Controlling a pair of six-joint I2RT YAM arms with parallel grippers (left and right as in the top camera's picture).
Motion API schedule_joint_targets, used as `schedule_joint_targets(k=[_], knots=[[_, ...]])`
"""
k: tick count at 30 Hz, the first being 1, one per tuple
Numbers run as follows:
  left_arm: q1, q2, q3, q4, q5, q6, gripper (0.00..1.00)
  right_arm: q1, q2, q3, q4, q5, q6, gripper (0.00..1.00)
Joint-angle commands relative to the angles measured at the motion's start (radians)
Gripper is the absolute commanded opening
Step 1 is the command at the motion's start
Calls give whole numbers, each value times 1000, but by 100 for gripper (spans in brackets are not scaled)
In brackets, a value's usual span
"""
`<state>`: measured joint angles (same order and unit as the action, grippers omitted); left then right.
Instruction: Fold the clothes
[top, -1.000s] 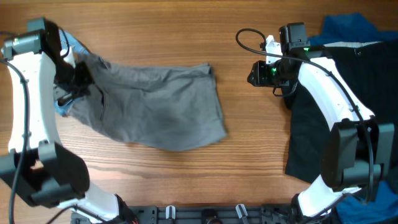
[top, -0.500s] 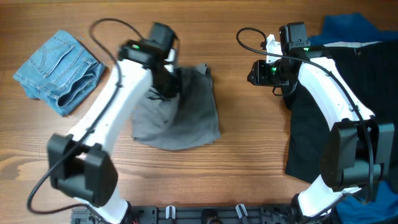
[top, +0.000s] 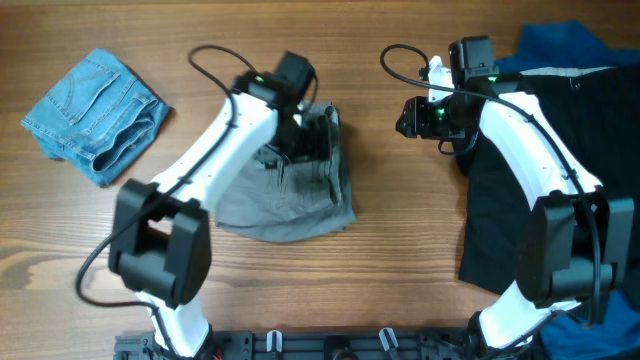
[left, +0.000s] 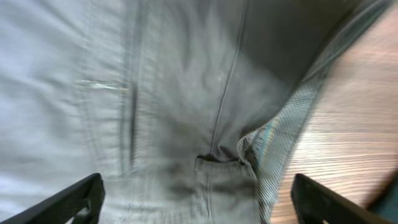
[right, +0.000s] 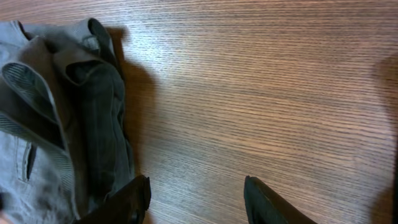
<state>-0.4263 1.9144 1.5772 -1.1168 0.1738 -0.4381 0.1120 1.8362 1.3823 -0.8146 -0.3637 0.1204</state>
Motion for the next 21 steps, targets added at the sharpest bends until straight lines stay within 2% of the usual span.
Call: schedule_joint_targets(k=[1, 2, 3, 4, 5, 6, 9, 12, 14, 15, 16, 17, 19, 21], knots=[[83, -116, 53, -51, -53, 46, 99, 8, -11, 0, -14, -226, -154, 53], [109, -120, 53, -76, -78, 66, 92, 22, -11, 0, -16, -283, -176, 52], [135, -120, 52, -101, -98, 72, 74, 38, -11, 0, -15, -315, -176, 50], [169, -114, 43, -119, -112, 72, 36, 76, -11, 0, -4, -349, -176, 40], [195, -109, 18, -116, -112, 72, 9, 122, -11, -1, 26, -352, -172, 31], [214, -104, -11, -100, -111, 85, 4, 153, -9, -1, 54, -351, -172, 23], [237, -95, -154, -24, -90, 121, 4, 274, 21, -1, 205, -325, -135, 12], [238, -95, -314, 83, -41, 121, 4, 361, 80, -1, 310, -315, -117, 8], [238, -95, -414, 171, -10, 120, 4, 394, 132, -1, 354, -198, -27, 6], [238, -95, -458, 209, -10, 120, 4, 400, 166, -1, 365, -108, 27, 5], [238, -95, -511, 250, -11, 121, 6, 396, 219, -1, 365, 27, 128, 5], [238, -95, -540, 268, -16, 121, 11, 389, 248, -1, 359, 77, 175, 5], [238, -95, -566, 272, -39, 121, 16, 352, 320, -1, 345, 99, 248, 5], [238, -95, -566, 262, -44, 147, 20, 296, 373, -1, 308, 11, 248, 4]])
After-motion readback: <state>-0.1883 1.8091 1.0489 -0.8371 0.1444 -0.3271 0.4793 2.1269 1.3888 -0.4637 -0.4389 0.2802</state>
